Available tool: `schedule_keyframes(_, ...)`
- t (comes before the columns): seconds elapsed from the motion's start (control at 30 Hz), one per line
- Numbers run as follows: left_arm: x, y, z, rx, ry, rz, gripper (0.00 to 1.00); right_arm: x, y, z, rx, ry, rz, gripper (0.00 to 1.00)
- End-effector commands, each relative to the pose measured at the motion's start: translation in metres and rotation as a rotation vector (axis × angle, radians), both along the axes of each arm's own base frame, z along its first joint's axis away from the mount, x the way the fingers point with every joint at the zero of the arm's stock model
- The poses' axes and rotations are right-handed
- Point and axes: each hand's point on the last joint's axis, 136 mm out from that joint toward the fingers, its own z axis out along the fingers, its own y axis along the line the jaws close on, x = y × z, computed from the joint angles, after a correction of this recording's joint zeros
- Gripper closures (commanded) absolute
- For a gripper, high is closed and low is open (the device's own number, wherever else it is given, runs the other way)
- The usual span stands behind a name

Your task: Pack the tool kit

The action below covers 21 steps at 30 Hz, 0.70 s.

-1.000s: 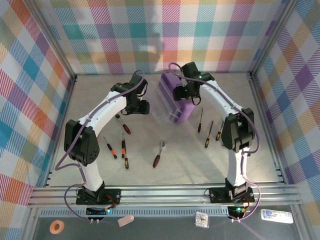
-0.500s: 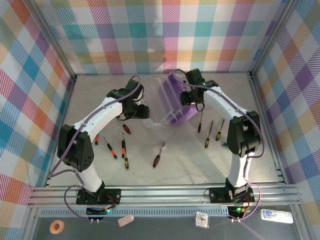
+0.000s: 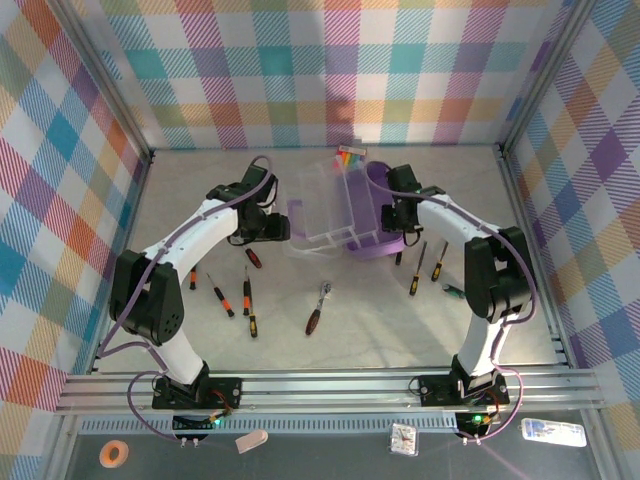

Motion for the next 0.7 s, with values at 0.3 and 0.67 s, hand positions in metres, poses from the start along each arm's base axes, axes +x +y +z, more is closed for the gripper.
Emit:
schedule_keyframes(0.3, 0.007, 0.019, 0.010, 0.002, -0.052, 0.128, 0.40, -0.031, 0.049, -0.003, 0.207, 0.108, 0.091, 0.63)
schedule_keyframes(0.67, -0.011, 0.032, 0.035, -0.029, -0.099, 0.152, 0.33, -0.022, 0.067, 0.014, 0.262, 0.092, 0.133, 0.57)
